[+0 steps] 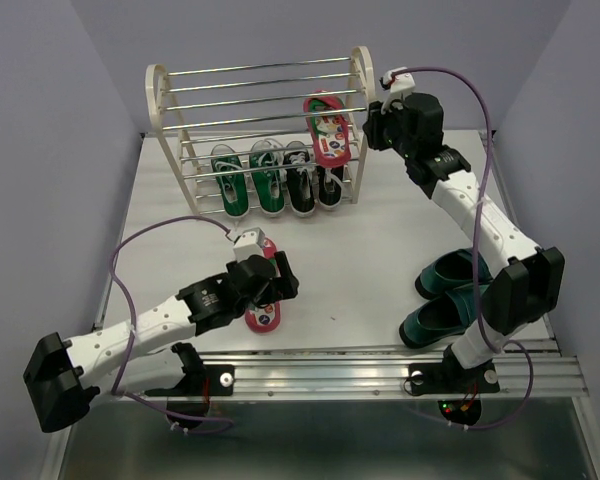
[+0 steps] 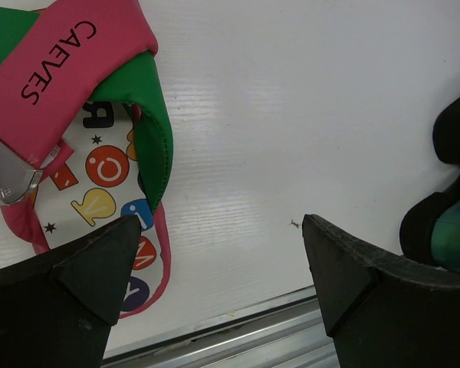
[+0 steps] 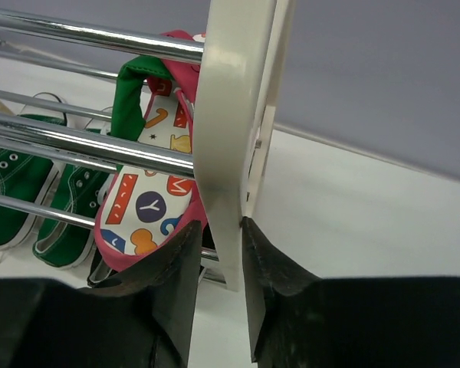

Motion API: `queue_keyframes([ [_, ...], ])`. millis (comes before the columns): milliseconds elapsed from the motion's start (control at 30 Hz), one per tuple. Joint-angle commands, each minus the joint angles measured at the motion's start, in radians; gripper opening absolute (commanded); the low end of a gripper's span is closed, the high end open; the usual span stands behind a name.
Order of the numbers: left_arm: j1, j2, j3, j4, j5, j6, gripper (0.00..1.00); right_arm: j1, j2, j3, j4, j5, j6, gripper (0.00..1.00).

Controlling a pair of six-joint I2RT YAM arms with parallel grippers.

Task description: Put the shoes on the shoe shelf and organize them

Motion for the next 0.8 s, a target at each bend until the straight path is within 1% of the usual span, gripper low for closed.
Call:
queue_keyframes([
  [0, -0.005, 0.012, 0.045, 0.032, -0.043, -0.012, 0.99, 0.012, -0.091, -0.017, 0.049, -0.089, 0.019, 0.31],
  [33, -0.006, 0.017, 0.044, 0.032, -0.046, -0.016, 0.99, 0.012, -0.097, -0.028, 0.049, -0.095, 0.02, 0.3],
  [67, -0.005, 0.018, 0.042, 0.03, -0.049, -0.019, 0.99, 0.012, -0.109, -0.033, 0.049, -0.104, 0.019, 0.25],
  [267, -0.005, 0.037, 0.047, 0.037, -0.069, -0.052, 0.99, 0.012, -0.126, -0.043, 0.048, -0.12, 0.023, 0.14],
  [300, -0.005, 0.038, 0.045, 0.041, -0.069, -0.055, 0.99, 0.012, -0.125, -0.042, 0.046, -0.118, 0.019, 0.16],
  [400, -0.005, 0.044, 0.047, 0.043, -0.076, -0.067, 0.99, 0.012, -0.114, -0.033, 0.034, -0.057, 0.019, 0.31],
  [433, -0.005, 0.046, 0.047, 0.043, -0.075, -0.07, 0.99, 0.012, -0.114, -0.033, 0.028, -0.014, 0.019, 0.34],
  [467, -0.005, 0.047, 0.045, 0.041, -0.076, -0.075, 0.99, 0.012, -0.113, -0.037, 0.019, 0.001, 0.02, 0.4],
  [533, -0.005, 0.047, 0.042, 0.041, -0.079, -0.081, 0.99, 0.012, -0.116, -0.04, 0.012, 0.07, 0.017, 0.43],
  [600, -0.005, 0.049, 0.041, 0.043, -0.079, -0.087, 0.99, 0.012, -0.105, -0.031, 0.002, 0.092, 0.008, 0.47],
  [767, -0.006, 0.064, 0.039, 0.043, -0.089, -0.096, 0.99, 0.012, -0.074, 0.001, -0.009, 0.13, -0.007, 0.52],
])
